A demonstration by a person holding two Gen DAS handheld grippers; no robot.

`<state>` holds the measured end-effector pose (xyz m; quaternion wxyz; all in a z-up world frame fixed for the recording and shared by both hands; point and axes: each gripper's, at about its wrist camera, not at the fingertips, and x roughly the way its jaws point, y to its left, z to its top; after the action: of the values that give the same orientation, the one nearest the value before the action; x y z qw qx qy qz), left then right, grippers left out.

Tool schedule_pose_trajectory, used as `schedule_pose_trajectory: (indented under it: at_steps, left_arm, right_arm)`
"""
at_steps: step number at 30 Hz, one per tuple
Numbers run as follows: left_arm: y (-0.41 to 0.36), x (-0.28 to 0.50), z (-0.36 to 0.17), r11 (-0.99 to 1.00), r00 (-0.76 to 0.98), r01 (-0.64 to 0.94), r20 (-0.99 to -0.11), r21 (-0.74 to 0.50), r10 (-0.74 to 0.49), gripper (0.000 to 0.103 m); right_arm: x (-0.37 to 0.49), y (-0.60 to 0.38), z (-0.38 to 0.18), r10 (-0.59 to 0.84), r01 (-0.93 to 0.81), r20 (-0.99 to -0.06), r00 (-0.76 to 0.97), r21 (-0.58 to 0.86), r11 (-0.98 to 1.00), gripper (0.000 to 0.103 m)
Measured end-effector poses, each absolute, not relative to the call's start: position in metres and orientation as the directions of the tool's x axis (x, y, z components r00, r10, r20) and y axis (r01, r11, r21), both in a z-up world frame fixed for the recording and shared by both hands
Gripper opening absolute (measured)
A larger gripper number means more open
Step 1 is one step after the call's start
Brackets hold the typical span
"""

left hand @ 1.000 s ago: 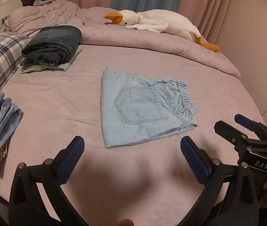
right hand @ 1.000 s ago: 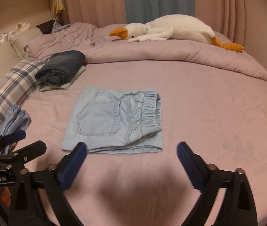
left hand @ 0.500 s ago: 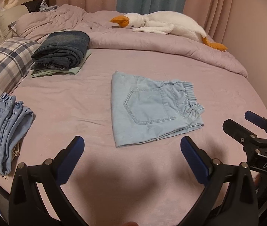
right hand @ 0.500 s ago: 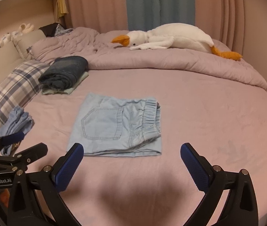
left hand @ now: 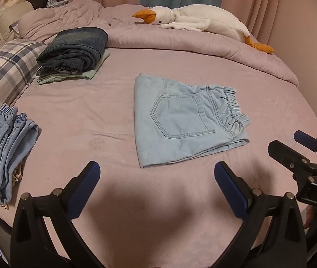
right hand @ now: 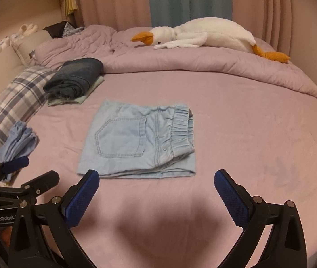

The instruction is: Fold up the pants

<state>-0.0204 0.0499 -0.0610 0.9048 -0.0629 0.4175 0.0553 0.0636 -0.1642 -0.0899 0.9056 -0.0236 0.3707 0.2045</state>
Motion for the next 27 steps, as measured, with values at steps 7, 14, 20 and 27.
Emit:
schedule_pose_trajectory:
  at_steps: [7,14,20,27]
  left_arm:
    - [0.051,-0.0186,-0.0621,0.986,0.642,-0.155,-0.765,-0.064,0.052,0.102]
    - [0.05,-0.0182,-0.0629,0.987,0.644,-0.149,-0.763,-0.057,0.053,0.102]
    - [0.0482,-0.0179,-0.0623,0.988,0.645,-0.144,-0.762,-0.051,0.055,0.102]
    - [0.0468,-0.0187,-0.0616,0.989,0.648,-0.142,-0.76,-0.048,0.057,0.102]
  right_arm:
    - [0.0651,-0.1625,-0.0911,0.353,-0.39,-0.687,0.636,0.109,0.914,0.102]
    - [0.0653,-0.1616,-0.0913,0.353,-0.391,-0.688,0.634,0.109,0.914,0.102]
    - [0.0649,-0.1608,-0.0917,0.356,-0.394,-0.685,0.635,0.109,0.913,0.102]
    - [0.0653,-0.1602,-0.0908,0.356,-0.398,-0.684,0.637,0.105,0.911,0.102]
